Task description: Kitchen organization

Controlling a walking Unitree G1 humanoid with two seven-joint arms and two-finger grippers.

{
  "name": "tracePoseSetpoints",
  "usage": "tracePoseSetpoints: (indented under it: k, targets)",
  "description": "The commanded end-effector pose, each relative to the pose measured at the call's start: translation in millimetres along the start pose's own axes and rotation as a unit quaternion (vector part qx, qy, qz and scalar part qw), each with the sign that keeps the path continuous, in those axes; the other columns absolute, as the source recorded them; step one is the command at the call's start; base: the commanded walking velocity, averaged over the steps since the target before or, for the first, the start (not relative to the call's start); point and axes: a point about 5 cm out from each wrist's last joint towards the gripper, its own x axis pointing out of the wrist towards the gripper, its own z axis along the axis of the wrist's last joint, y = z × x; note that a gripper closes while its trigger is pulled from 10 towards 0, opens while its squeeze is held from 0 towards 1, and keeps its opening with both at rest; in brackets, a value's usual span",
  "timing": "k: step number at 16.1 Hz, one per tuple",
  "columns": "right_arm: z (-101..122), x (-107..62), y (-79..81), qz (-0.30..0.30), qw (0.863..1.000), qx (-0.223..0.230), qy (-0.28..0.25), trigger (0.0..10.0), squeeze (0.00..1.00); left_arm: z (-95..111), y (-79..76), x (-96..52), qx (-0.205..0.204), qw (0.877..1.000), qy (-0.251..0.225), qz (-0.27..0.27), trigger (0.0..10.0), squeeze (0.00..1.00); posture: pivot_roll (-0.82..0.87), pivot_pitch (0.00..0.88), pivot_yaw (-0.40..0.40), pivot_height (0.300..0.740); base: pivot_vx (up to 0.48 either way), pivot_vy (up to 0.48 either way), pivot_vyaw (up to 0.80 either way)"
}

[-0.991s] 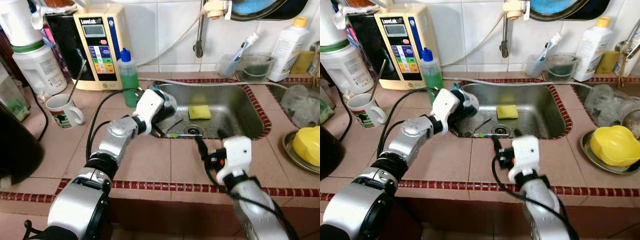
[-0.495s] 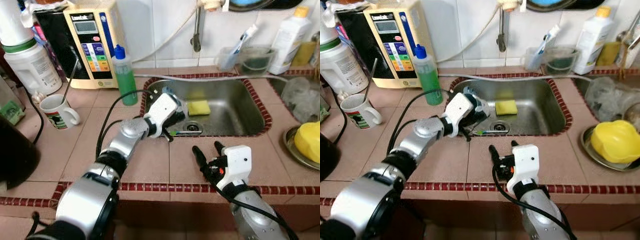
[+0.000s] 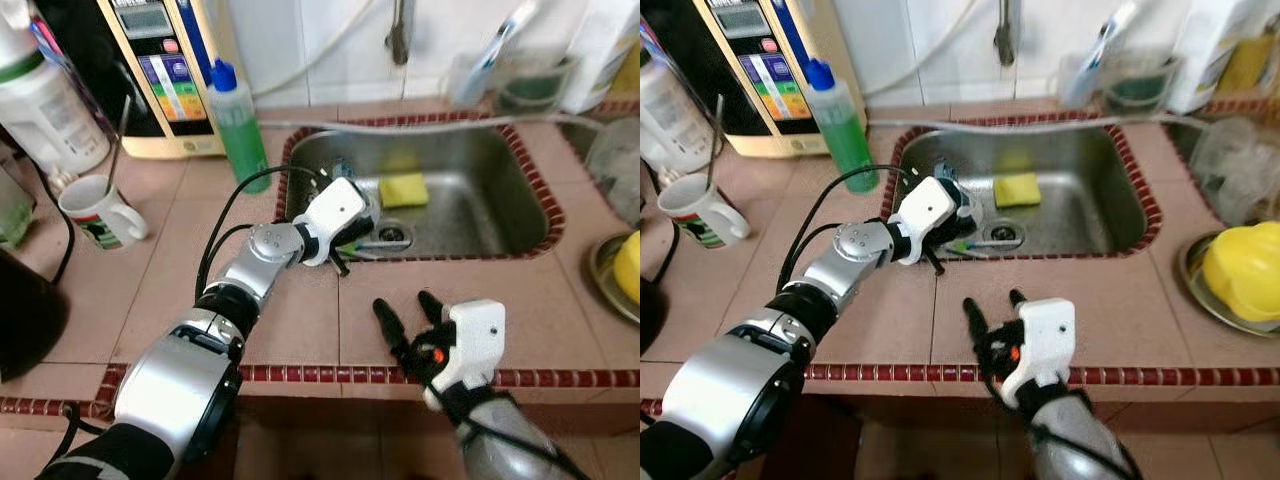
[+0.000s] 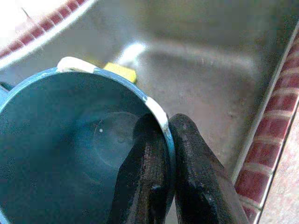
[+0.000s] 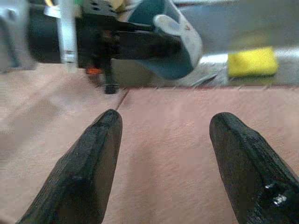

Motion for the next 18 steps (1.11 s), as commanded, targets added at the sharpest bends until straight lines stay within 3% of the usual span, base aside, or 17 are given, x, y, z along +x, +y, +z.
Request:
tracePoseSetpoints:
  k: [1, 8, 14, 15, 16, 18]
  targets:
    - [2.6, -2.1, 3.8, 0.006, 1.0, 0.009, -0.002, 10.0, 0.0, 5.8, 3.8, 0.4, 0.016, 1.0, 0.004, -0.003, 10.0, 0.0, -0.25, 0.228, 0.168, 0.74, 0.0, 0.0, 0.0]
    - [8.1, -11.0, 8.1, -0.002, 1.0, 0.02, -0.009, 10.0, 0.0, 18.1, 6.9, 4.6, 0.034, 0.999, 0.004, -0.003, 10.0, 0.0, -0.28, 0.238, 0.196, 0.74, 0.0, 0.0, 0.0]
    - [18.3, -11.7, 8.9, 0.002, 0.999, 0.005, -0.042, 10.0, 0.0, 15.2, 9.5, 2.9, 0.031, 0.999, 0.015, -0.001, 10.0, 0.0, -0.28, 0.225, 0.199, 0.74, 0.0, 0.0, 0.0]
    - [18.9, -11.4, 8.4, 0.001, 0.999, 0.004, -0.044, 10.0, 0.0, 13.2, 9.6, 2.0, 0.026, 0.999, 0.019, -0.006, 10.0, 0.22, -0.28, 0.224, 0.199, 0.74, 0.0, 0.0, 0.0]
    - [19.0, -11.4, 8.5, 0.001, 0.999, 0.004, -0.044, 10.0, 0.0, 12.7, 9.7, 1.7, 0.025, 0.999, 0.02, -0.007, 10.0, 0.99, -0.28, 0.222, 0.199, 0.74, 0.0, 0.0, 0.0]
    - [19.1, -11.1, 8.7, 0.001, 0.999, 0.004, -0.045, 10.0, 0.0, 11.0, 10.0, 0.6, 0.012, 1.0, 0.022, -0.014, 10.0, 1.0, -0.28, 0.224, 0.2, 0.74, 0.0, 0.0, 0.0]
